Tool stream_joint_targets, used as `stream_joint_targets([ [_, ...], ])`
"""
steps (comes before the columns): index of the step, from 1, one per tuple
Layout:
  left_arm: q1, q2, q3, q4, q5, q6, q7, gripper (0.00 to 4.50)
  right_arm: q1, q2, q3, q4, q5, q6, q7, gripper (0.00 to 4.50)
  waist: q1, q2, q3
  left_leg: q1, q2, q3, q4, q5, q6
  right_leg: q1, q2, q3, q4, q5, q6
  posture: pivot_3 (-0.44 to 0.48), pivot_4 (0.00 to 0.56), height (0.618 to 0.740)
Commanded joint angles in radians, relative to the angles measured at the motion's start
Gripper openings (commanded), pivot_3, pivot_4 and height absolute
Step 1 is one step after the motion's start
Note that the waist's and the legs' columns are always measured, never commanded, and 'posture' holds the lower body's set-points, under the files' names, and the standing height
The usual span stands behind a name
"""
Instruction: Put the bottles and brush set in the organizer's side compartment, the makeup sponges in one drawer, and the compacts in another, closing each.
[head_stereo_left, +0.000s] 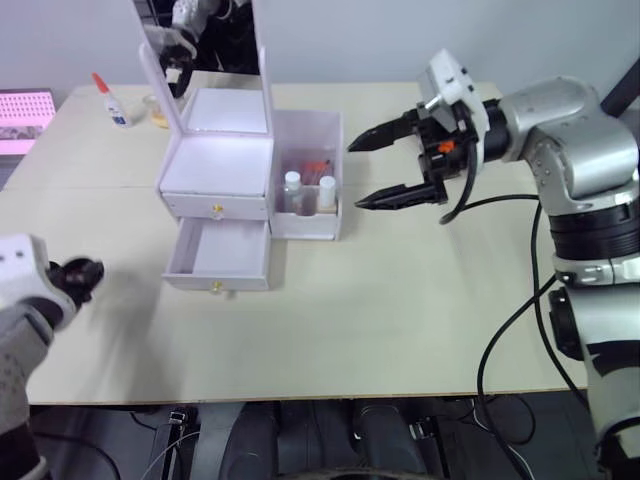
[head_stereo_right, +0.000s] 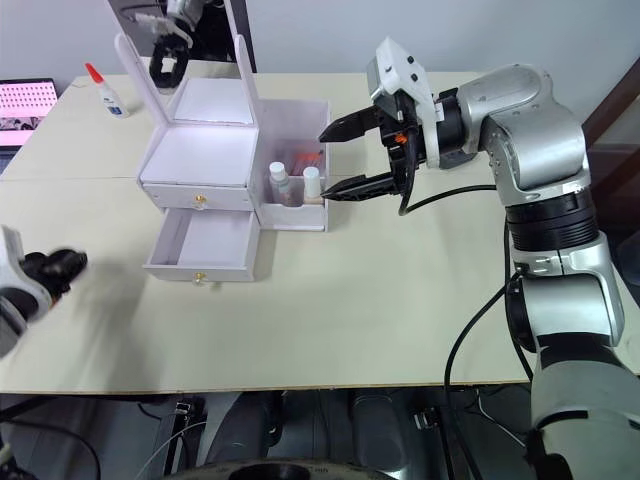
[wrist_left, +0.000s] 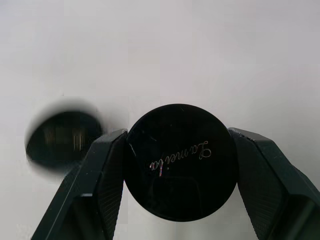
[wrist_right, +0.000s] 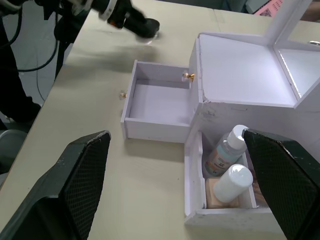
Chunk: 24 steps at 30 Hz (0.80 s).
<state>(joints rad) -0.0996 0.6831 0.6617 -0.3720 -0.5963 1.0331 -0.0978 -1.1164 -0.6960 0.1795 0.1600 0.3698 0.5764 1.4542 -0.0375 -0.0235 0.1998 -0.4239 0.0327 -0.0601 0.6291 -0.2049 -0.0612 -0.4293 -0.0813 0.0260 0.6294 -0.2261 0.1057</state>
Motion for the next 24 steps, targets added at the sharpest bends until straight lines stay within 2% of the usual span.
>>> stream_joint_targets([
  [1,-0.071,0.083,-0.120,-0.127,0.014,0.019,-0.029,2.64,-0.024,-0.004,-0.033,-0.021,0.015,0.003,-0.014,4.50,0.000,0.000,0.000,0.000,0.000,0.000,0.000,0.000,0.000,0.000,0.000,0.000,0.000,0.000,0.000,0.000,0.150,0.740],
  [7,-0.172,0.027,-0.255,-0.255,-0.032,0.135,0.006,2.64,-0.019,-0.005,-0.032,-0.020,0.011,0.004,-0.025,4.50,-0.009,0.000,0.000,0.000,0.000,0.000,-0.001,0.000,0.000,0.000,0.000,0.000,0.000,0.000,0.001,0.000,0.150,0.740],
  [12,-0.179,-0.044,-0.278,-0.294,-0.053,0.206,0.016,2.64,-0.023,-0.017,-0.034,-0.010,0.009,0.003,-0.024,4.50,-0.006,0.000,0.000,0.001,0.000,0.000,-0.001,0.000,0.000,0.000,0.001,0.000,0.001,0.000,0.001,0.000,0.150,0.740],
  [17,-0.184,-0.116,-0.311,-0.277,-0.009,0.189,0.049,2.64,-0.024,-0.020,-0.035,-0.007,0.006,0.001,-0.027,4.50,-0.004,0.000,0.000,0.000,0.000,0.000,0.000,0.000,0.000,0.000,0.001,0.000,0.001,0.000,0.001,0.000,0.150,0.740],
  [24,-0.188,-0.152,-0.321,-0.231,0.037,0.199,0.061,2.64,-0.026,-0.023,-0.038,-0.014,0.005,0.008,-0.046,4.50,-0.005,0.000,0.000,0.000,0.000,-0.001,0.000,0.000,0.000,0.000,0.001,0.000,0.001,0.000,0.001,0.000,0.150,0.740],
])
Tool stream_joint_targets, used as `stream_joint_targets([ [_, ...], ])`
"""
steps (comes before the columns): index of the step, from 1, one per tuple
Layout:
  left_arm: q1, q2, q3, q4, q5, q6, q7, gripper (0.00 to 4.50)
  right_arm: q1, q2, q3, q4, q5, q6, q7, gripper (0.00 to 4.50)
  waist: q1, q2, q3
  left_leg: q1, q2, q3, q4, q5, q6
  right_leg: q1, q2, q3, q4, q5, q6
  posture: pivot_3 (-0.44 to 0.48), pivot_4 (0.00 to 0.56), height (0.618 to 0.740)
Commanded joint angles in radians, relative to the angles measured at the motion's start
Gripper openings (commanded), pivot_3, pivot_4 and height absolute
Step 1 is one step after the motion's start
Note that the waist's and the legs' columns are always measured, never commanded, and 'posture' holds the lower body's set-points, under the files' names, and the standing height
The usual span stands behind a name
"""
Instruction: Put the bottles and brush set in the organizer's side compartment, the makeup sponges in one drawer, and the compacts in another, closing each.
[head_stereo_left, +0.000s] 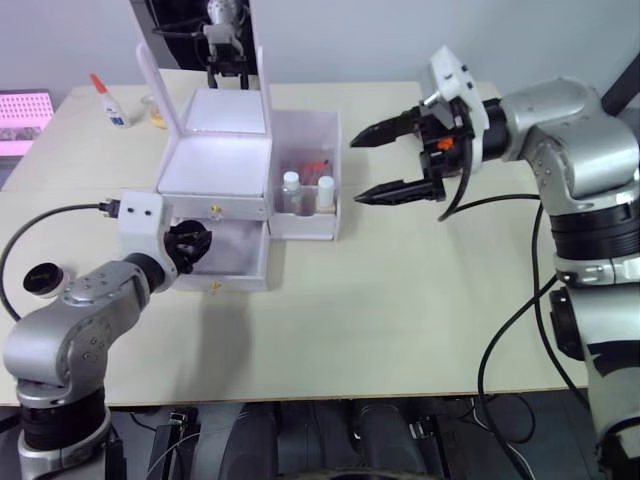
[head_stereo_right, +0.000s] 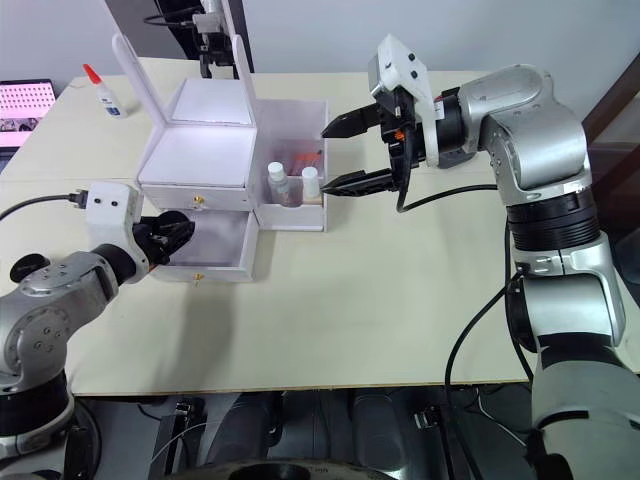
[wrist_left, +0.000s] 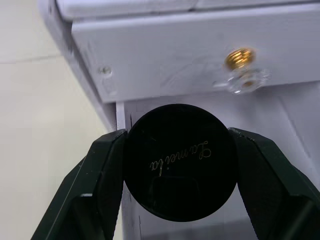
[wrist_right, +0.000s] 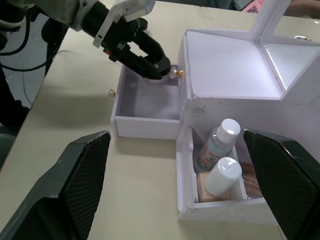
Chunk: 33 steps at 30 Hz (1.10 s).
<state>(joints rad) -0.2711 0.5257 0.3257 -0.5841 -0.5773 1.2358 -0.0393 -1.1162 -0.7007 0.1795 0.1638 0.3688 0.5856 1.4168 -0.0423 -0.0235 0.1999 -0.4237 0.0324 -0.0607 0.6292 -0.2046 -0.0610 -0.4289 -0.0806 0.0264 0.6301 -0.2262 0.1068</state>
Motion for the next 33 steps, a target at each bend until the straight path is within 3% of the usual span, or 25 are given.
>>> stream_joint_targets([
  [1,-0.017,0.005,0.016,-0.019,0.020,-0.003,0.001,2.64,-0.026,-0.018,-0.039,-0.018,0.006,-0.002,-0.011,4.50,-0.001,0.000,0.000,0.000,0.000,0.000,0.000,0.000,0.000,0.000,0.000,0.000,0.000,0.000,0.000,0.000,0.150,0.740],
  [6,-0.022,-0.017,0.033,-0.030,0.007,0.011,-0.003,2.64,-0.011,-0.025,-0.049,-0.047,0.021,0.024,-0.028,4.50,0.000,0.000,0.000,0.000,0.000,0.000,0.000,0.000,0.000,0.000,0.000,0.000,0.000,0.000,0.000,0.000,0.150,0.740],
  [7,-0.024,-0.022,0.035,-0.033,0.006,0.015,-0.001,3.68,-0.009,-0.027,-0.049,-0.048,0.021,0.027,-0.032,4.50,0.001,0.000,0.000,0.000,0.000,0.000,0.000,0.000,0.000,0.000,0.000,0.000,0.000,0.000,0.000,0.000,0.150,0.740],
  [9,-0.027,-0.026,0.038,-0.036,0.007,0.022,-0.001,4.45,-0.009,-0.028,-0.049,-0.043,0.020,0.026,-0.039,4.50,0.001,0.000,0.000,0.000,0.000,0.000,0.000,0.000,0.000,0.000,0.000,0.000,0.000,0.000,0.000,0.000,0.150,0.740],
  [17,-0.049,-0.046,0.073,-0.048,0.003,0.027,-0.001,4.45,-0.010,-0.022,-0.040,-0.021,0.018,0.006,-0.038,4.50,0.000,0.000,0.000,0.000,0.000,0.000,0.000,0.000,0.000,0.000,0.000,0.000,0.000,0.000,0.000,0.000,0.150,0.740],
  [22,-0.018,-0.020,0.156,-0.129,-0.055,-0.038,-0.094,4.45,-0.017,-0.017,-0.035,0.007,0.020,-0.009,-0.015,4.50,0.000,0.000,0.000,0.000,0.000,0.000,0.000,0.000,0.000,0.000,0.000,0.000,0.000,0.000,0.000,0.000,0.150,0.740],
  [29,0.285,0.028,0.523,-0.230,-0.183,-0.265,-0.359,4.45,-0.017,-0.035,-0.079,0.198,0.023,-0.051,0.044,4.50,-0.003,0.000,0.000,0.001,0.000,0.000,-0.001,0.000,0.000,0.000,0.000,0.000,-0.001,0.000,-0.001,0.000,0.150,0.740],
  [33,0.533,-0.019,0.684,-0.137,-0.104,-0.437,-0.441,4.45,0.028,-0.060,-0.103,0.354,-0.010,-0.098,0.045,4.50,-0.003,0.000,0.000,0.001,0.000,0.001,0.000,0.000,0.000,0.001,-0.001,0.000,-0.001,0.000,-0.001,0.000,0.150,0.740],
])
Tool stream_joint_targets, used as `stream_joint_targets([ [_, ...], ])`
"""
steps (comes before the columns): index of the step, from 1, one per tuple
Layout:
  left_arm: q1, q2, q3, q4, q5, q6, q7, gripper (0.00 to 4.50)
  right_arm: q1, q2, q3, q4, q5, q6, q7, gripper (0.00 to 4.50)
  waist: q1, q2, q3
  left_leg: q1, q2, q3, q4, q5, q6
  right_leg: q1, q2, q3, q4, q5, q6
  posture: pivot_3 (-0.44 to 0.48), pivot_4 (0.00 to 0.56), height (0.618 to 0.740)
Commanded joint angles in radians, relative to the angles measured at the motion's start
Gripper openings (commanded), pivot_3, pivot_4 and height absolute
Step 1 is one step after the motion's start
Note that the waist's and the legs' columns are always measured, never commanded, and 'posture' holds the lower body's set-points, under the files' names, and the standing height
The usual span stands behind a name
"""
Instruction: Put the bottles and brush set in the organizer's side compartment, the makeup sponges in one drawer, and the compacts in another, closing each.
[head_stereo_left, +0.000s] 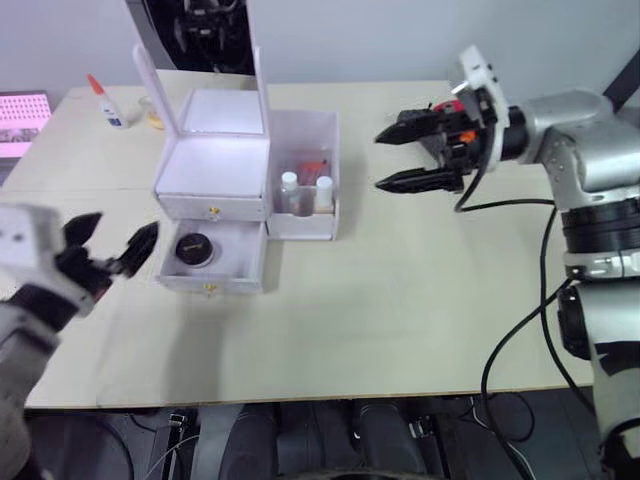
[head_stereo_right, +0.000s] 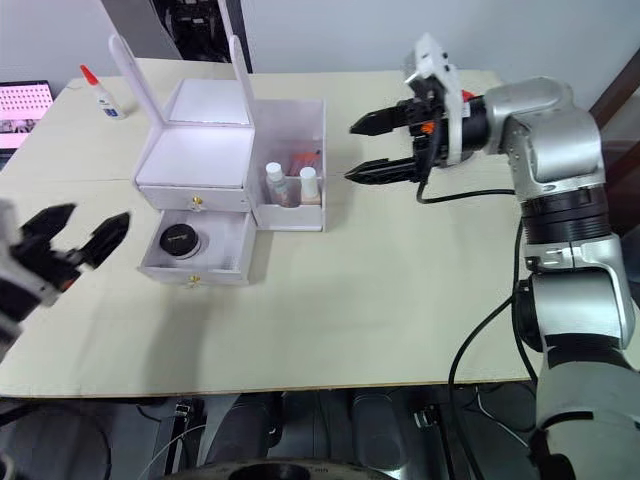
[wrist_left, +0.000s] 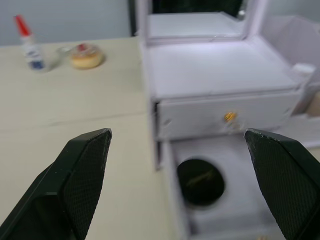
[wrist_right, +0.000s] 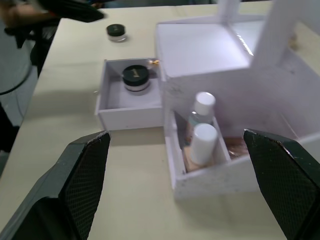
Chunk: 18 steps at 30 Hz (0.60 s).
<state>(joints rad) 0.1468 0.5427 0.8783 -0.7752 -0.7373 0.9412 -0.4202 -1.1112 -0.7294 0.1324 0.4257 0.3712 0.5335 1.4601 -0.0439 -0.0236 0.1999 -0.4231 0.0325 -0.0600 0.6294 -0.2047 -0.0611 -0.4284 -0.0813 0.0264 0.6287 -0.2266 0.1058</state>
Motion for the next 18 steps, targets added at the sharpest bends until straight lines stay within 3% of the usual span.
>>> stream_joint_targets([
  [1,0.181,-0.068,0.176,0.104,0.079,-0.205,-0.084,4.45,0.042,-0.038,-0.072,0.153,-0.023,-0.078,-0.018,4.50,-0.001,0.000,0.000,0.000,0.000,0.000,0.000,0.000,0.000,0.000,0.000,0.000,-0.001,0.000,0.000,0.000,0.150,0.740],
  [4,0.325,-0.149,0.236,0.254,0.097,-0.360,-0.164,4.45,0.084,-0.057,-0.113,0.330,-0.050,-0.141,-0.072,4.50,0.000,-0.001,0.000,0.000,0.000,0.001,-0.001,0.000,0.000,0.002,-0.001,0.000,-0.006,0.000,0.000,0.000,0.150,0.740],
  [9,0.437,-0.210,0.219,0.381,0.107,-0.516,-0.224,4.45,0.141,-0.092,-0.179,0.535,-0.071,-0.273,-0.085,4.50,-0.002,-0.001,0.000,-0.003,0.000,0.001,0.000,0.000,0.000,0.002,-0.001,0.000,-0.011,0.002,-0.003,0.000,0.150,0.740],
  [14,0.469,-0.227,0.156,0.413,0.119,-0.565,-0.207,4.45,0.154,-0.094,-0.238,0.610,-0.064,-0.280,-0.104,4.50,-0.019,0.000,0.000,-0.002,0.000,0.002,0.000,-0.001,-0.001,0.002,-0.001,0.000,-0.012,0.002,-0.003,0.000,0.150,0.740],
  [18,0.455,-0.212,0.119,0.397,0.108,-0.559,-0.161,4.45,0.136,-0.067,-0.233,0.563,-0.068,-0.251,-0.066,4.50,-0.029,0.000,0.000,-0.002,0.000,0.002,-0.002,0.000,-0.001,0.001,-0.001,0.000,-0.011,0.002,-0.003,0.000,0.150,0.740],
])
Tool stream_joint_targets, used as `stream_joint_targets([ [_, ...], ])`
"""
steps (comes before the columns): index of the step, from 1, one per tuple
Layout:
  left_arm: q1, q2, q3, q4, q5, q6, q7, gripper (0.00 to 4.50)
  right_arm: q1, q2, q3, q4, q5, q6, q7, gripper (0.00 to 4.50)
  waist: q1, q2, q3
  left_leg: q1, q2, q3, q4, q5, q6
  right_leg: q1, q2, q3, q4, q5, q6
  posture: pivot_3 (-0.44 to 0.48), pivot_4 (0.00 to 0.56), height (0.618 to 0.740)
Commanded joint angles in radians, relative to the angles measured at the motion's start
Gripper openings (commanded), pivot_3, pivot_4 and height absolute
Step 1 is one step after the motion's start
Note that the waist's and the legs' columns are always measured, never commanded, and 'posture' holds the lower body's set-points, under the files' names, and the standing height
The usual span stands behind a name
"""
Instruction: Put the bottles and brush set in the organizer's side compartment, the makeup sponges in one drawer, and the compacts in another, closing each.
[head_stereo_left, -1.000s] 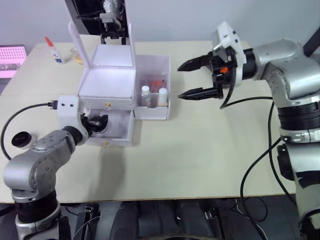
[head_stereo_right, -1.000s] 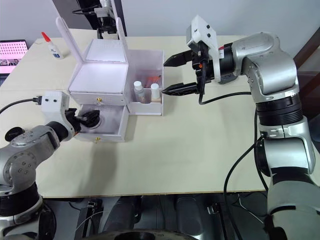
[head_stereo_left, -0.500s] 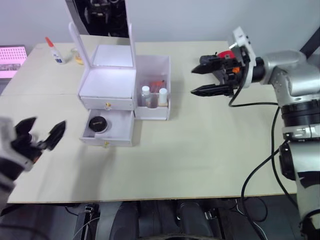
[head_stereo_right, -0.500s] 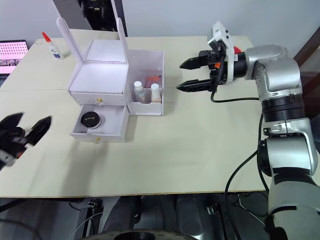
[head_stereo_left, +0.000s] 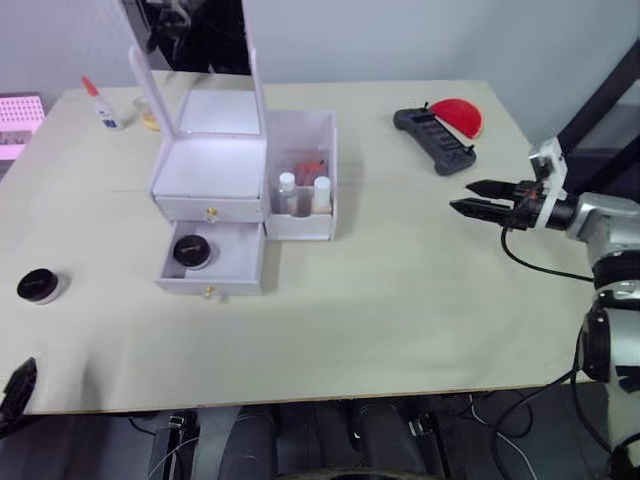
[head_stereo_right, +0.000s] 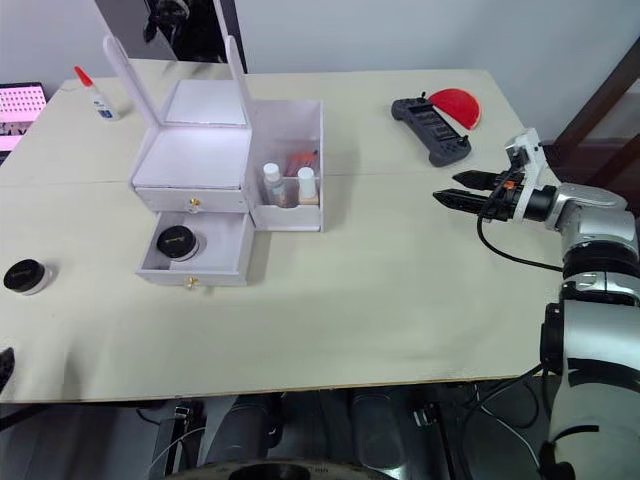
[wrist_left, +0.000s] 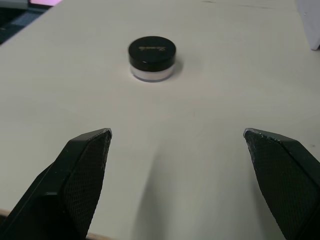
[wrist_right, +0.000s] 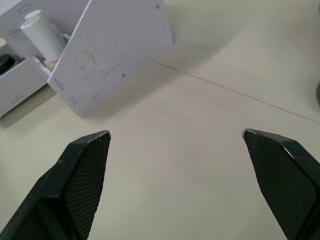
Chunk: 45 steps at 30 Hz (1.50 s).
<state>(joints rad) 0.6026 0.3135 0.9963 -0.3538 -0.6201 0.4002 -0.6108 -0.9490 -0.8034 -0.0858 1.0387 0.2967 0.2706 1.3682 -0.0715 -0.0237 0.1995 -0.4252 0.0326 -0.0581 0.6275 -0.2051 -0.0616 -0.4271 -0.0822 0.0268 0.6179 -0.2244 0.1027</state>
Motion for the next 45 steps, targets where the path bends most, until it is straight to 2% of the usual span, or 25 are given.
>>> stream_joint_targets([
  [1,-0.005,0.023,-0.004,-0.027,-0.013,-0.015,0.039,4.45,-0.029,0.013,-0.012,-0.065,0.007,0.023,0.033,4.50,-0.003,0.000,0.000,0.000,0.000,0.000,0.000,0.000,0.000,0.000,0.000,0.000,0.001,0.000,0.000,0.000,0.150,0.740],
  [6,-0.043,0.046,-0.027,-0.034,-0.007,0.014,0.136,4.45,-0.023,0.070,0.046,-0.344,0.041,0.102,0.127,4.50,-0.001,0.001,0.000,0.001,0.000,0.000,0.000,0.000,0.000,-0.002,0.001,0.000,0.005,0.000,0.001,0.000,0.150,0.740],
  [10,-0.174,0.082,-0.007,-0.044,-0.038,0.151,0.368,4.45,-0.098,0.135,0.099,-0.588,0.099,0.239,0.152,4.50,0.008,0.002,0.001,0.001,0.000,-0.001,0.001,0.000,0.000,-0.003,0.001,0.000,0.010,-0.002,0.003,0.000,0.150,0.740],
  [16,-0.391,0.188,-0.010,-0.076,-0.118,0.407,0.625,4.45,-0.184,0.184,0.178,-0.740,0.103,0.280,0.159,4.50,0.027,0.000,-0.001,0.001,0.000,-0.002,0.002,0.000,0.000,-0.002,0.001,0.000,0.012,-0.002,0.003,0.000,0.150,0.740],
  [23,-0.615,0.293,-0.057,0.051,-0.105,0.597,0.757,4.45,-0.278,0.226,0.195,-0.763,0.101,0.264,0.164,4.50,0.027,0.000,0.000,0.001,0.000,-0.002,0.001,0.000,0.000,-0.003,0.001,0.000,0.012,-0.002,0.004,0.000,0.150,0.740],
  [28,-0.702,0.314,-0.082,0.185,-0.068,0.641,0.769,4.45,-0.294,0.219,0.209,-0.788,0.096,0.286,0.165,4.50,0.026,-0.001,-0.001,0.002,0.000,-0.002,0.001,0.000,0.000,-0.002,0.002,0.000,0.012,-0.002,0.004,0.000,0.150,0.740],
  [37,-0.841,0.351,-0.227,0.381,0.046,0.590,0.731,4.45,-0.280,0.206,0.201,-0.854,0.117,0.352,0.126,4.50,0.029,-0.001,-0.001,0.002,0.000,-0.002,0.001,0.001,0.000,-0.002,0.001,-0.001,0.012,-0.002,0.004,0.000,0.150,0.740],
  [45,-0.940,0.355,-0.268,0.563,0.122,0.506,0.709,4.45,-0.289,0.169,0.215,-0.773,0.046,0.276,0.088,4.50,0.028,-0.001,-0.001,0.002,0.000,-0.002,0.000,0.001,0.000,-0.002,0.001,-0.001,0.012,-0.001,0.005,0.000,0.150,0.740],
])
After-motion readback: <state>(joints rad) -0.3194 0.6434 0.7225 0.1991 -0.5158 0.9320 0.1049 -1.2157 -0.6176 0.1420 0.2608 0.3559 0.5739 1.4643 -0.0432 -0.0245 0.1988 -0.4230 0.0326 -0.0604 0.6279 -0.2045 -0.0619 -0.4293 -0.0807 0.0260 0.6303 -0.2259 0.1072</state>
